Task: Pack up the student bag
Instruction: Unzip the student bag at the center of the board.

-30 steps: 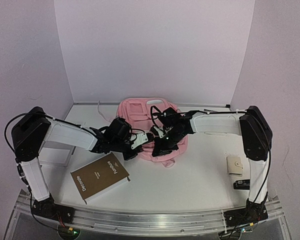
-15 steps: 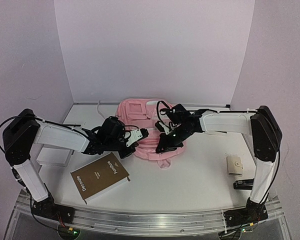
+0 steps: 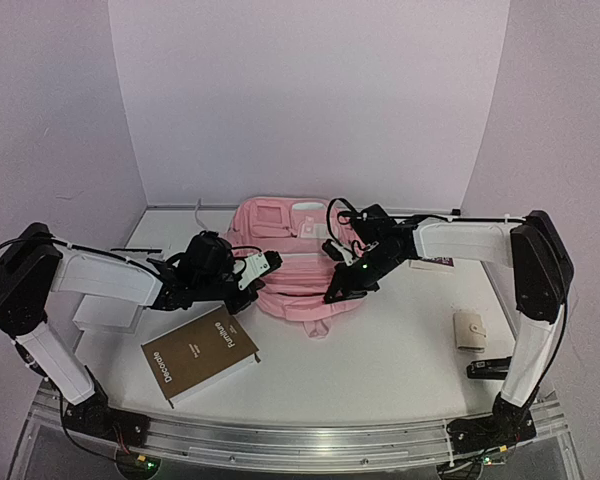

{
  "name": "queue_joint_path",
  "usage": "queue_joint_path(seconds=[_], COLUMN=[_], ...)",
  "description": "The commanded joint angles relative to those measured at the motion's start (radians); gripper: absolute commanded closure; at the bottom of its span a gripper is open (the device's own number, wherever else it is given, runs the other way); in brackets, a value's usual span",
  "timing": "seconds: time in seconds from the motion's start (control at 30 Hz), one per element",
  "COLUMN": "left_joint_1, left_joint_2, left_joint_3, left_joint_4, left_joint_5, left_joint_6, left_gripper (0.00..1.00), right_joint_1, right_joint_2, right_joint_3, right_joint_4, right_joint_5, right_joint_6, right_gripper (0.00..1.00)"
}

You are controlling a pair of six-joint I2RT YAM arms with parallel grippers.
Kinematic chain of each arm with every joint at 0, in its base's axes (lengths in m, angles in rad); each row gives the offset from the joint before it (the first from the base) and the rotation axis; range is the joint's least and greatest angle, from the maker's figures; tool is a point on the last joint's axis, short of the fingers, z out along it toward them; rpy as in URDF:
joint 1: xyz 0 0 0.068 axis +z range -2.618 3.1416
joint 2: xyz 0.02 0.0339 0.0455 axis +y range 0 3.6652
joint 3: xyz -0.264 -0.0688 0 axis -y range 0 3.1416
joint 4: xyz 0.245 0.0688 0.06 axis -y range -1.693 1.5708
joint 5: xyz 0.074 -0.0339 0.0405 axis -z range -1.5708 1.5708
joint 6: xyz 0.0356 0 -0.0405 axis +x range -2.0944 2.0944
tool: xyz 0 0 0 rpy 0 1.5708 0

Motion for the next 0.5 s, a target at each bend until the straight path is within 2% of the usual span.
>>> queue_joint_path(seconds=[0.0, 0.03, 0.13, 0.2, 0.33, 0.47], left_joint_1=[0.066, 0.062, 0.019, -0.032, -0.121, -0.152], left_joint_2=[-0.081, -0.088, -0.107, -0.106, -0.073, -0.035], left_joint_3=[-0.02, -0.014, 0.004, 0.018, 0.071, 0.099], left_joint_4=[-0.055, -0.057, -0.056, -0.055, -0.095, -0.091], left_joint_5=[-0.056, -0.029, 0.032, 0.016, -0.002, 0.011], left_joint_6=[-0.022, -0.032, -0.043, -0.023, -0.008, -0.006], left_gripper=[0.93, 0.89, 0.67, 0.57, 0.47, 0.45], right_joint_1=[-0.045, -0.041, -0.016, 0.003, 0.028, 0.043], right_joint_2=[-0.001, 0.018, 0.058, 0.072, 0.091, 0.094], right_joint_3=[0.014, 0.028, 0.06, 0.084, 0.126, 0.151], right_joint_4=[-0.123, -0.122, -0.119, -0.116, -0.113, -0.109], right_joint_5=[-0.094, -0.124, -0.188, -0.218, -0.257, -0.291], right_joint_6=[-0.023, -0.016, -0.004, 0.001, 0.015, 0.023], right_gripper=[1.0, 1.0, 1.0, 1.0, 1.0, 1.0])
